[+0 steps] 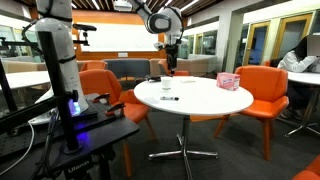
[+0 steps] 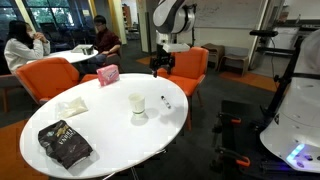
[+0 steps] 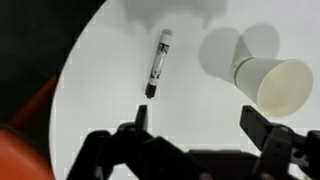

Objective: Pick up the pen from the table and put it in the white cup.

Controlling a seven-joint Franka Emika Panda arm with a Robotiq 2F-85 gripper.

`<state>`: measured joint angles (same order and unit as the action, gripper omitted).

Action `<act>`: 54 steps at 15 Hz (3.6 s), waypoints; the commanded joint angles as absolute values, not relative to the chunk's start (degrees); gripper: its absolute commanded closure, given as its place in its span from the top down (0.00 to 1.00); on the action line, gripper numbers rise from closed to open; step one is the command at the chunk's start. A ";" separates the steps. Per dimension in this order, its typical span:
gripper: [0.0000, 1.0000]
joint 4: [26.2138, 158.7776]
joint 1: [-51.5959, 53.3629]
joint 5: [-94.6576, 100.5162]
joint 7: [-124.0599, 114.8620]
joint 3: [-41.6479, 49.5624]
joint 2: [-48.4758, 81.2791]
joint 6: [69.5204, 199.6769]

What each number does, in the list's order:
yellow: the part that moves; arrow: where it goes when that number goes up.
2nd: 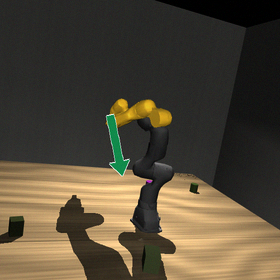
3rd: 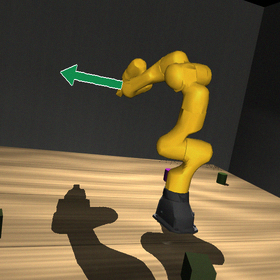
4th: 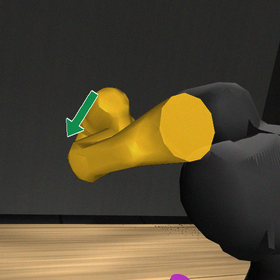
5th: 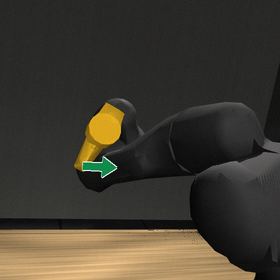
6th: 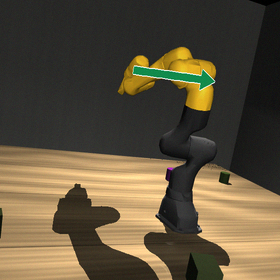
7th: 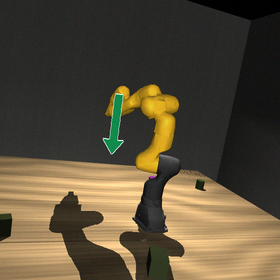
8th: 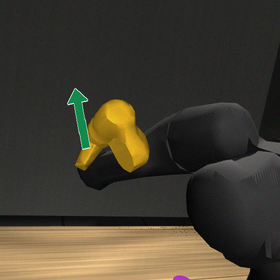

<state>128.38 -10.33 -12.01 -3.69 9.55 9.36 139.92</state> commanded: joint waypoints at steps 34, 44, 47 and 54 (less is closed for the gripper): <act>0.03 121.27 -9.94 -13.15 -10.45 10.21 32.44 151.28; 0.05 124.75 -4.16 -11.44 -12.63 10.00 21.03 163.81; 0.05 125.90 0.28 -6.58 -15.92 12.09 16.20 169.16; 0.05 128.75 15.21 13.52 -29.45 24.55 16.81 178.07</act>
